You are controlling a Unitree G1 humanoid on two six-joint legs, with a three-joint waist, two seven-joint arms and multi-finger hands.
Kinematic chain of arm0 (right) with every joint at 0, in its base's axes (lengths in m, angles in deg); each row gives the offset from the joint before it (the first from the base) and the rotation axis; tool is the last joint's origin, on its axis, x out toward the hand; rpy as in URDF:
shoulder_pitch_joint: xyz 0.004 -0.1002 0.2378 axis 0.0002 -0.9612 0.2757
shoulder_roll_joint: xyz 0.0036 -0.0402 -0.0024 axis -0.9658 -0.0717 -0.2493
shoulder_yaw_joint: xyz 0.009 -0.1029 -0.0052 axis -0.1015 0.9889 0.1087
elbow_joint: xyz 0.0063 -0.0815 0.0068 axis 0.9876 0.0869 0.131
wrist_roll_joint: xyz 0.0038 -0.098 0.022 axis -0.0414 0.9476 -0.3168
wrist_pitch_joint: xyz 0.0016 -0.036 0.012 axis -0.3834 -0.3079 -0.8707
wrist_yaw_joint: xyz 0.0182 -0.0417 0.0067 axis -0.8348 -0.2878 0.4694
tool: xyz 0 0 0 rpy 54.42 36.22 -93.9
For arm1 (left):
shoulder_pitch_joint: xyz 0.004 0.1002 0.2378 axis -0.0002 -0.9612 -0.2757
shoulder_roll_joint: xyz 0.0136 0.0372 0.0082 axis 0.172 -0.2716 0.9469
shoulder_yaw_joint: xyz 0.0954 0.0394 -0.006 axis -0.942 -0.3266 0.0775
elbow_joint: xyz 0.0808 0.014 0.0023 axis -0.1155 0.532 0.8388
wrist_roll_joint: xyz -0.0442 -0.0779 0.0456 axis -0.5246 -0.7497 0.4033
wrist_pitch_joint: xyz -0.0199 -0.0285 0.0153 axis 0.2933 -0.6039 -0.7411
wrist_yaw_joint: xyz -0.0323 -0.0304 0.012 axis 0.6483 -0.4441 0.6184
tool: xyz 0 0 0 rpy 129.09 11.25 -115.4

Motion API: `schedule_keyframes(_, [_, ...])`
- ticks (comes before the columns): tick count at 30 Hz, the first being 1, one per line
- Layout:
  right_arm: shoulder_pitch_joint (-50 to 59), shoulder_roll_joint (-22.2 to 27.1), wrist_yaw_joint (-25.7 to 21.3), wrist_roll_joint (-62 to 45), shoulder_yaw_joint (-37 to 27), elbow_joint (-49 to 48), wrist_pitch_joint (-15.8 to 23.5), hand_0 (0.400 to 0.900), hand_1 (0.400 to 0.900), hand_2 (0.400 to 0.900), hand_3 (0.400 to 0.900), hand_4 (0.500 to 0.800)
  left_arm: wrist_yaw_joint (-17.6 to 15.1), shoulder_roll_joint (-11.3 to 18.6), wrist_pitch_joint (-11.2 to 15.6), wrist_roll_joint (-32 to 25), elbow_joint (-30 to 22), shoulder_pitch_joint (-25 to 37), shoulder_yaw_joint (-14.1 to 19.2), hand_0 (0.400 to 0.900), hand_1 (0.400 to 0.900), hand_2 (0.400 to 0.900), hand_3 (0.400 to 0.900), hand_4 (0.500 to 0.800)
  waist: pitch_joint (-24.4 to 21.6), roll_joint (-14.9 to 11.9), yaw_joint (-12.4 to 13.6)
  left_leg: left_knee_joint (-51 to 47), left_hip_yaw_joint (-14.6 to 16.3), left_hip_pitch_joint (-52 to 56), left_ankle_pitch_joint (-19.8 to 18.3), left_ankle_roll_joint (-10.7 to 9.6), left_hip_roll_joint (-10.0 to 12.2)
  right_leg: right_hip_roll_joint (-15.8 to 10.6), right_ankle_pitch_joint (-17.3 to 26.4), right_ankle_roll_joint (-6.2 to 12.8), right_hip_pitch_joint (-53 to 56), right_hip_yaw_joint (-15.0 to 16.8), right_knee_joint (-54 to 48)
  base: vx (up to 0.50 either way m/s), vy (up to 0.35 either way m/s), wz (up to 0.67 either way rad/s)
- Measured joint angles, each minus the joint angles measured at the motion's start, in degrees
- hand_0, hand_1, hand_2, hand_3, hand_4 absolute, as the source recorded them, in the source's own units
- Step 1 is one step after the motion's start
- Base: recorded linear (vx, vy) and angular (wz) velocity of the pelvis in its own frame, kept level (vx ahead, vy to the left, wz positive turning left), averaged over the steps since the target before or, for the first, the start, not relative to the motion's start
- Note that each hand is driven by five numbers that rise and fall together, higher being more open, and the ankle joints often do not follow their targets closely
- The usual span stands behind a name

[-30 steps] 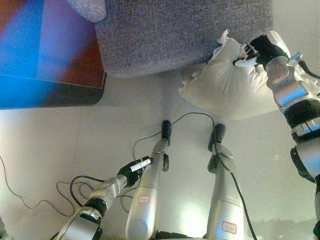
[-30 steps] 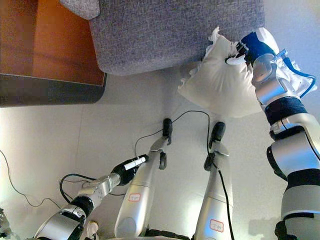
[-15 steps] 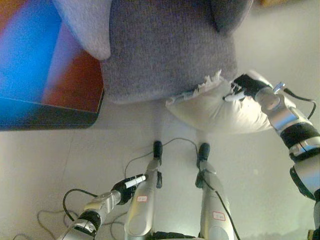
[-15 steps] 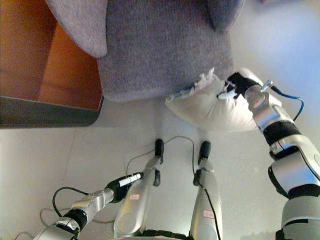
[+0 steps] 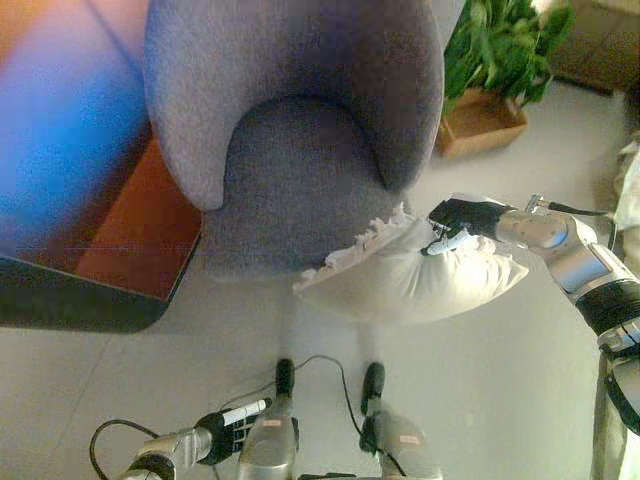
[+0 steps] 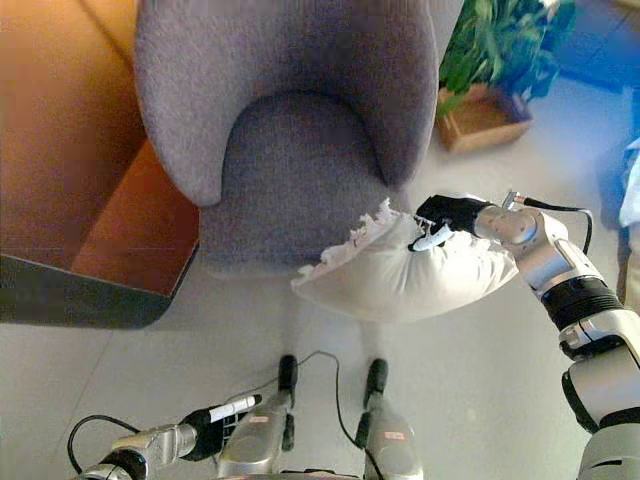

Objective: Pick up the pillow and put it on the sofa.

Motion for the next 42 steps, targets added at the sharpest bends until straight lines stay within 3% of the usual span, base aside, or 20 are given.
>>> schedule_keyframes(4, [0.1,0.1,5.5,-0.4,-0.5,-1.4,-0.4,0.4,0.4,0.4,0.4,0.5,0.2,-0.5,-1.2,0.5,1.7,-1.4,2.0,0.9,0.9,0.9,0.9,0.8,-3.3,-0.6,0.4,0.0,0.3,2.1,-0.6,0.1,0.0,0.0,-0.3,0.26,2.3,-0.4,-0.1,0.15,0.05,0.03])
schedule_keyframes(9, [1.6,-1.0,10.1,-3.2,1.5,-1.3,-3.2,0.4,0.4,0.4,0.4,0.5,0.2,-0.1,-1.9,1.8,3.8,-3.5,2.3,0.9,0.9,0.9,0.9,0.8,-8.1,-2.3,0.3,-0.1,0.7,4.0,-0.8,0.1,-0.1,-0.1,-0.6,0.34,4.1,-0.2,-0.1,0.12,0.057,0.05])
schedule_keyframes(17, [6.9,-6.7,10.0,-10.7,5.1,4.7,-11.9,0.4,0.4,0.4,0.4,0.5,0.2,0.1,-4.0,2.3,5.9,-5.0,2.6,0.9,0.9,0.9,0.9,0.8,-14.3,-3.2,0.8,-0.6,0.2,5.6,-1.2,0.0,-0.1,-0.2,-1.0,0.69,6.0,-0.7,-0.1,0.11,0.07,0.12])
schedule_keyframes(26, [7.2,-9.6,1.2,-15.5,5.1,16.0,-19.5,0.4,0.4,0.4,0.4,0.5,-0.3,-0.6,-6.0,2.0,6.0,-5.3,2.9,0.9,0.9,0.9,0.9,0.8,-15.5,-2.4,3.7,0.0,-2.3,5.5,-0.4,0.4,-0.7,-0.8,-1.3,0.98,7.6,-3.3,-0.1,0.1,0.075,0.2])
schedule_keyframes(37, [15.1,-9.3,-14.4,-23.6,5.0,27.0,-22.0,0.4,0.4,0.4,0.4,0.5,-0.4,-1.2,-7.7,-1.6,6.4,-4.1,2.7,0.9,0.9,0.9,0.9,0.8,-14.4,-0.6,5.5,0.0,-5.9,0.6,1.2,0.2,-0.9,-0.8,-1.4,1.04,4.5,-6.6,-0.1,-0.04,0.009,0.14])
schedule_keyframes(42, [19.5,-7.2,-17.9,-28.2,5.1,28.2,-22.3,0.4,0.4,0.4,0.4,0.5,-0.3,-1.0,-7.6,-5.0,6.1,-2.6,2.4,0.9,0.9,0.9,0.9,0.8,-11.0,-0.5,6.9,0.0,-6.6,-1.6,1.8,0.0,-0.8,-0.6,-1.0,0.62,2.7,-6.7,-0.1,-0.06,-0.015,0.04])
